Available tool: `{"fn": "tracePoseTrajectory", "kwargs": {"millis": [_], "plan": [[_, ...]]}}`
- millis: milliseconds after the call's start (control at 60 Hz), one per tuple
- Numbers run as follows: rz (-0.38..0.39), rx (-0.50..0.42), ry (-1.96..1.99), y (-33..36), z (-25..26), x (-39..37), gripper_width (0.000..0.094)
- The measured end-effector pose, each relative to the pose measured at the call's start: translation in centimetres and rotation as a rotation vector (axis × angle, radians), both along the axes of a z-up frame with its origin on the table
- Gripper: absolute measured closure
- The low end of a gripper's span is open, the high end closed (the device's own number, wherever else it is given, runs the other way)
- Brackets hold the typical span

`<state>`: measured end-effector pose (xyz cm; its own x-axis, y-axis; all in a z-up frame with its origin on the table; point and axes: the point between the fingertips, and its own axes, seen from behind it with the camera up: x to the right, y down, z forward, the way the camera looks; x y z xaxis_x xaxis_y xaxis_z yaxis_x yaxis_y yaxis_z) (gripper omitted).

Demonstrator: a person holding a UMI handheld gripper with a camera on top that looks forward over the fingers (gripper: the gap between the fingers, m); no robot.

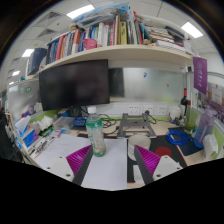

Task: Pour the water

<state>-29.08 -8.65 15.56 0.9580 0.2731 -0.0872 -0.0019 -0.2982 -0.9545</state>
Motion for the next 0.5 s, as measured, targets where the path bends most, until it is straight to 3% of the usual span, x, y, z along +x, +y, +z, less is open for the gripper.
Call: {"fn": "tracePoseTrajectory", "kwargs": {"millis": [150, 367, 450, 500], "plan": [[-0.038, 0.012, 0.006, 6.0, -3.2, -6.6, 0.0073], [-0.089, 0.036, -0.044, 13.1, -6.0, -10.4, 0.0081], [-0.103, 0.065, -0.057, 14.9, -5.8, -10.9, 0.0180], [-0.108, 0.086, -0.070, 15.5, -5.5, -11.1, 0.0317]]}}
